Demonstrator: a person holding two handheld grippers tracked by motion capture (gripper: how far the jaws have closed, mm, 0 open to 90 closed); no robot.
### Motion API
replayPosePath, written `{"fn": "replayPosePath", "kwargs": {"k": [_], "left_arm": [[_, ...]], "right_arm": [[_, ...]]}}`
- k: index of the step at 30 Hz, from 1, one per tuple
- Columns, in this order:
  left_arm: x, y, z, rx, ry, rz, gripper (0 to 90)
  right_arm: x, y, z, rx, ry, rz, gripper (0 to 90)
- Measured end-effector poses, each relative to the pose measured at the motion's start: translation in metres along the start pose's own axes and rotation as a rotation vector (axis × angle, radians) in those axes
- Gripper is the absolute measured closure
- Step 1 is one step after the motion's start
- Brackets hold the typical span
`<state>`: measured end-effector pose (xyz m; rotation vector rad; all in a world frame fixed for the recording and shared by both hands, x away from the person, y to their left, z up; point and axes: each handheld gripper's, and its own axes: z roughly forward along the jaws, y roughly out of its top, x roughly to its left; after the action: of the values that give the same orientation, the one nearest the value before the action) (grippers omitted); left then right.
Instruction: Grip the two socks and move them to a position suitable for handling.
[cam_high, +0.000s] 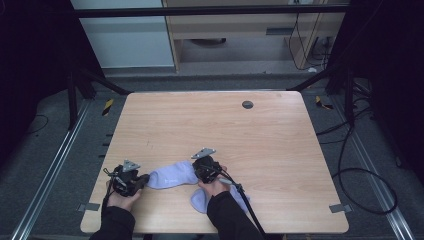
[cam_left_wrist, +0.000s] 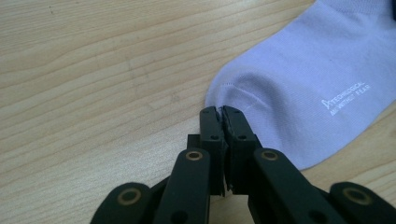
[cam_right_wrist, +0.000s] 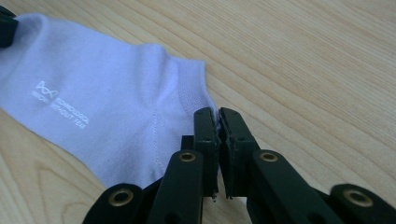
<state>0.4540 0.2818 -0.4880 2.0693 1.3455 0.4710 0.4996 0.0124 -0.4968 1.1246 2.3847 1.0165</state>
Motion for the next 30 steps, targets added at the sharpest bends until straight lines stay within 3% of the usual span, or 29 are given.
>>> {"fn": "replayPosePath", "kwargs": {"k": [8,14,20,30], "left_arm": [[-0.003,0.005,-0.017,-0.071,-0.043,-0.022,87.4],[-0.014,0.012,-0.031,-0.127,-0.073,-0.009,87.5],[-0.032,0.021,-0.038,-0.152,-0.113,0.016,87.5],[-0.056,0.028,-0.039,-0.151,-0.151,0.04,87.5]], "right_arm": [[-0.001,0.006,-0.026,-0.059,0.047,0.025,87.1],[-0.006,0.009,-0.054,-0.089,0.066,0.0,87.3],[-0.017,0.007,-0.079,-0.11,0.07,-0.005,87.3],[-0.031,-0.011,-0.112,-0.12,0.072,-0.011,87.3]]}}
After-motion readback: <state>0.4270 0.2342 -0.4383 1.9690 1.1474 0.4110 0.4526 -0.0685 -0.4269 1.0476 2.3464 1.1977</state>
